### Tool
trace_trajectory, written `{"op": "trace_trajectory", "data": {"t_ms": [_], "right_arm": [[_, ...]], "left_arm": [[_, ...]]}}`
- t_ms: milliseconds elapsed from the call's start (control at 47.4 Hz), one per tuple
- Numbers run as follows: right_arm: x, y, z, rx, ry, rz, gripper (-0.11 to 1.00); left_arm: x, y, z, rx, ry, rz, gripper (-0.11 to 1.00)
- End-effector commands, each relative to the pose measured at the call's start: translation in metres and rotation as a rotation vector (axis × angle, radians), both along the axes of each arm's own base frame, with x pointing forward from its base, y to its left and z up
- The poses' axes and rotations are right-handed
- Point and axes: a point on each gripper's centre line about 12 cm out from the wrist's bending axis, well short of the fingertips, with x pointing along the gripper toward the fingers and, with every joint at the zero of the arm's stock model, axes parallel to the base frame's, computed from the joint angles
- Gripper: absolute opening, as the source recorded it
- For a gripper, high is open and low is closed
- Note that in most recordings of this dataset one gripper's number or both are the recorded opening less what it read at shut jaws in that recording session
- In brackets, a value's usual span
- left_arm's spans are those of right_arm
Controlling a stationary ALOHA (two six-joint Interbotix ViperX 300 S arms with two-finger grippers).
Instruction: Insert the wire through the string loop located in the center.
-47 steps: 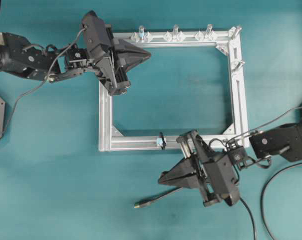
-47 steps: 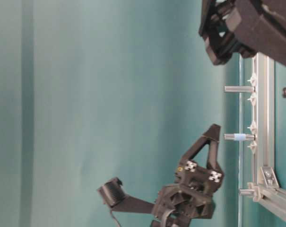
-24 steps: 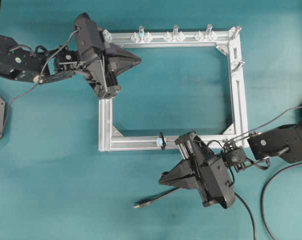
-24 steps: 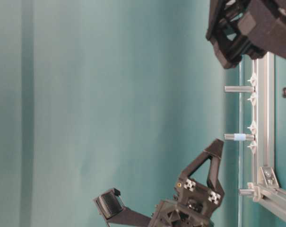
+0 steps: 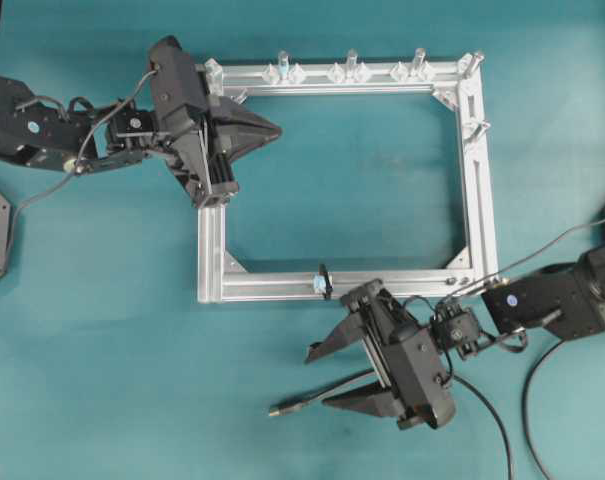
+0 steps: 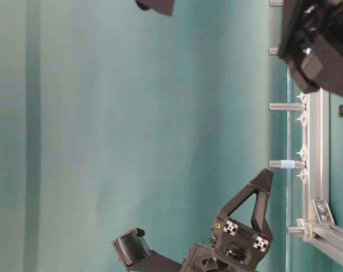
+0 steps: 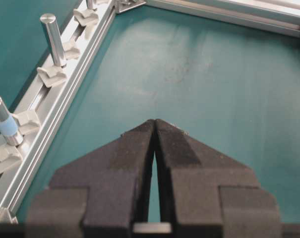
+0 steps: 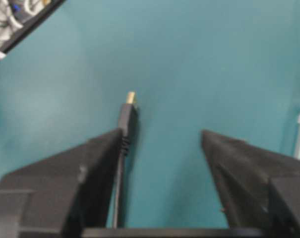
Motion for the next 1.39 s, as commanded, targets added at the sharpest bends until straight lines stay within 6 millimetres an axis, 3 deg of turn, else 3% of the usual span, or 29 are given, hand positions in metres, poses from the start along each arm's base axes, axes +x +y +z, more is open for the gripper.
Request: {"op": "trace_trajectory", "data": {"t_ms": [0,148,316,1054,1370], "right_arm": [[0.005,0.004,0.011,0.012,-0.035,0.007,0.7],[0.004,0.004,0.009,0.007,-0.025,0.007,0.69],[0.006,0.004,-0.009,-0.013,0.033,0.005,0.69],[0.015,0.01,-0.054,-0.056,0.166,0.006,0.69],[0.019,0.016,-0.06,-0.068,0.194,0.012,0.6]], "left_arm": [[0.002,-0.001,0.012,0.009,-0.034,-0.006,0.0],[0.002,-0.001,0.012,0.01,-0.034,-0.007,0.0],[0.002,-0.001,0.012,0.01,-0.034,-0.007,0.0],[-0.001,-0.002,0.007,0.007,-0.02,-0.007,0.0],[-0.002,-0.003,0.006,0.005,-0.018,-0.009,0.0]]}}
